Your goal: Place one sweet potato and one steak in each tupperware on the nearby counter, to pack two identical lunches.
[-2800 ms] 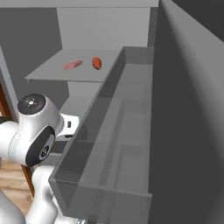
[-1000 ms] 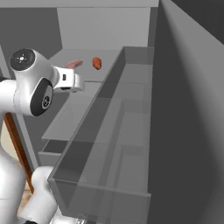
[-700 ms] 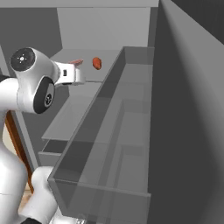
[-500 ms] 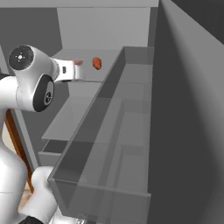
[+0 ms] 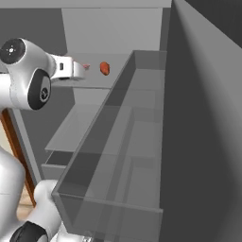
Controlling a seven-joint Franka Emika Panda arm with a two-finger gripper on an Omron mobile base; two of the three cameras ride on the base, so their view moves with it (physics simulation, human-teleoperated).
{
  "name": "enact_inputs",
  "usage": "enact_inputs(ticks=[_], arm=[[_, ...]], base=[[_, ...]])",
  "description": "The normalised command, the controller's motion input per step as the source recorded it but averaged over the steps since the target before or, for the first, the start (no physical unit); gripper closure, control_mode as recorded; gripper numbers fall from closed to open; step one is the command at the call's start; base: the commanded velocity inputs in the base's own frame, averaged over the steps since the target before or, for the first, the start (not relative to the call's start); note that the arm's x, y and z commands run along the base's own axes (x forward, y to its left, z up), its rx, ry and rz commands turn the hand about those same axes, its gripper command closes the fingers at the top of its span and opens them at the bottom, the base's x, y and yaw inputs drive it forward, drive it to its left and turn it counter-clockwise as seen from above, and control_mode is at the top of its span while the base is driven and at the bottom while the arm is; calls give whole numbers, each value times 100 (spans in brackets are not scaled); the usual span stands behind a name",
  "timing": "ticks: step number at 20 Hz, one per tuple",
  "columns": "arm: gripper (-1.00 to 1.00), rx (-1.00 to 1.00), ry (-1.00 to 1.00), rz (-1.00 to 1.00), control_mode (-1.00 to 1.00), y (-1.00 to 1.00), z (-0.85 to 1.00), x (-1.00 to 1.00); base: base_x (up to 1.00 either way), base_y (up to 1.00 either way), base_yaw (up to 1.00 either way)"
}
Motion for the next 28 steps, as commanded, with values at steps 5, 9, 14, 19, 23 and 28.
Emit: enact_inputs(ticks=[5,9,14,19,23,28], arm=[[-100,7,0,0,-100,9,0,34],[-100,13,0,0,-100,2,0,34],[-100,9,0,0,-100,20,-5,33],[-100,1,3,-3,-100,36,-3,29],[-100,2,5,-2,-100,8,0,34],[-100,3,7,-2,-100,0,0,37]], base=[[0,0,0],[0,0,0],[0,0,0],[0,0,0],[0,0,0],[0,0,0]])
